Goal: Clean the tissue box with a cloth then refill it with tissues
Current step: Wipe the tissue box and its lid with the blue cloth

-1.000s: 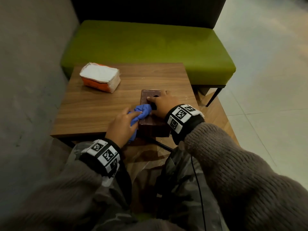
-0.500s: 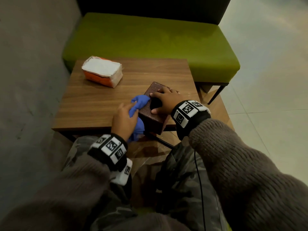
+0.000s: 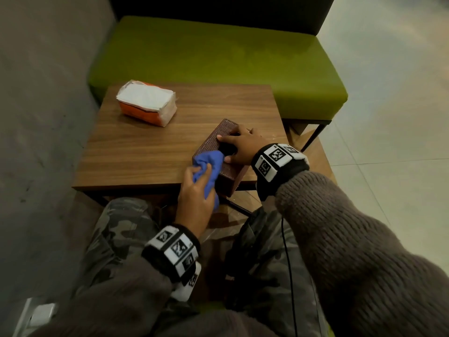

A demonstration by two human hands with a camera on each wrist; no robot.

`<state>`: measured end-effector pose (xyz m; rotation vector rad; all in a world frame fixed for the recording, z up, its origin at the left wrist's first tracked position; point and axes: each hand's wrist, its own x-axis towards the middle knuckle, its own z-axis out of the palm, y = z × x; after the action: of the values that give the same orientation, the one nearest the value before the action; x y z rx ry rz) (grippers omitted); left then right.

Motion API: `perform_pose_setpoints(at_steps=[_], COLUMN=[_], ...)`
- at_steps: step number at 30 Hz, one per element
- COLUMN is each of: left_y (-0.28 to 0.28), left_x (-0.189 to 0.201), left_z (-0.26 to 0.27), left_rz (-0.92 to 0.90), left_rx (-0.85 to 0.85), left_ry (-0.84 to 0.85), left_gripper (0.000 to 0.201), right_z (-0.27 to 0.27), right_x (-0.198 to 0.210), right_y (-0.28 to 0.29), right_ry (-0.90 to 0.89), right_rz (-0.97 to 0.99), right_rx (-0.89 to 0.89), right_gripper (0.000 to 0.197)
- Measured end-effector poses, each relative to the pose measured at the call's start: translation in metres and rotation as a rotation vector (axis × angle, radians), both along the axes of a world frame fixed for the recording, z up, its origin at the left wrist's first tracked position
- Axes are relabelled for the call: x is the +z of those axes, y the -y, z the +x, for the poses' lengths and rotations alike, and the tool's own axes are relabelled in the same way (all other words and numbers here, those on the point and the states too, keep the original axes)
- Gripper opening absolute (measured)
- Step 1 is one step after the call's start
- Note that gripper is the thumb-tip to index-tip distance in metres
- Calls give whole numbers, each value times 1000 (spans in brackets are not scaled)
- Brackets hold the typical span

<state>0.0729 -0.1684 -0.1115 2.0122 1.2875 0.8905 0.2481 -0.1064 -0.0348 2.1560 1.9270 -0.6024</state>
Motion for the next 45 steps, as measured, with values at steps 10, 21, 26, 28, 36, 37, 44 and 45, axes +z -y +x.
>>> perform_pose_setpoints(at_steps=[10, 21, 26, 28, 36, 37, 44, 45], left_y=[-4, -10, 17, 1, -82, -84, -58, -55], left_x=[7, 11, 4, 7, 34, 35, 30, 29], left_z=[6, 2, 10, 4, -10, -10, -17, -17], left_rz=[-66, -28, 35, 11, -79, -76, -2, -2], left_rx=[32, 8, -170, -128, 12, -26, -111, -105], left_ry=[1, -11, -41, -55, -111, -143, -244, -226], left_gripper=[48, 42, 42, 40, 29, 29, 36, 34], right_z=[-1, -1, -2, -2, 1, 2, -25, -34], right_x=[-4, -8, -5, -7, -7, -6, -42, -52], right_y=[0, -2, -1, 0, -7, -6, 52, 65], right_ry=[10, 38, 42, 62, 15, -5, -342, -477], right_rz=[15, 28, 18, 31, -23, -6, 585, 611], right_rx=[-6, -15, -20, -18, -14, -13, -523, -615], right_gripper=[66, 62, 66, 66, 69, 68, 72, 73])
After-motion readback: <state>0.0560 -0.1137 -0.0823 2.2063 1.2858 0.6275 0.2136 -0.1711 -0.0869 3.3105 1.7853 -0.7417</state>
